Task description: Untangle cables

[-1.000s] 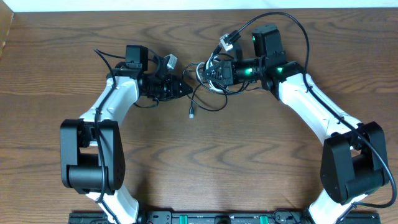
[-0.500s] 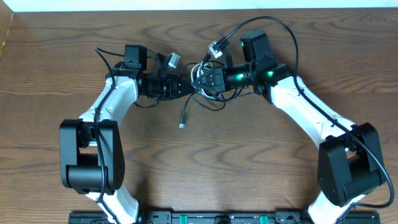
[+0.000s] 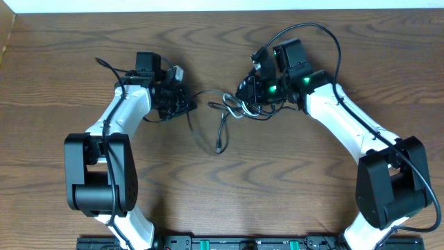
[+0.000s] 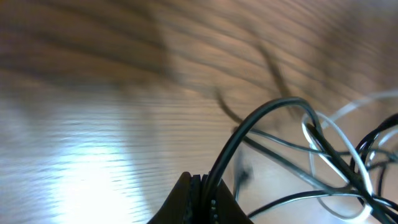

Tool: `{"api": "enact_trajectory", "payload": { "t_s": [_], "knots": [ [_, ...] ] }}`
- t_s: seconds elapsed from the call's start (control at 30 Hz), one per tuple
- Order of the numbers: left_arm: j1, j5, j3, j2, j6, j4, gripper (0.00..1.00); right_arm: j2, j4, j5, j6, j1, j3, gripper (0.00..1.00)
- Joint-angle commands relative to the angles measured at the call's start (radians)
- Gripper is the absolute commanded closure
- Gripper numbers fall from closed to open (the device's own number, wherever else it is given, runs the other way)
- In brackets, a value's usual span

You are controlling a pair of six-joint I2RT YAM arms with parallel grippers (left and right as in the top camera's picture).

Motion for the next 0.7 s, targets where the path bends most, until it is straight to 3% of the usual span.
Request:
{"api": "enact_trajectory", "payload": {
  "t_s": [0.0,0.67],
  "knots": [
    [0.01,-0.183,0.006,0.014,-0.104,-0.007,0.93,0.002,-0.013,0.162,-0.026,0.002,0.007,0.96],
    [0.01,-0.273,0.006,0.014,-0.104,-0.014,0.92,0.005,-0.249,0.796,-0.036,0.0,0.005,0.96]
  ]
}}
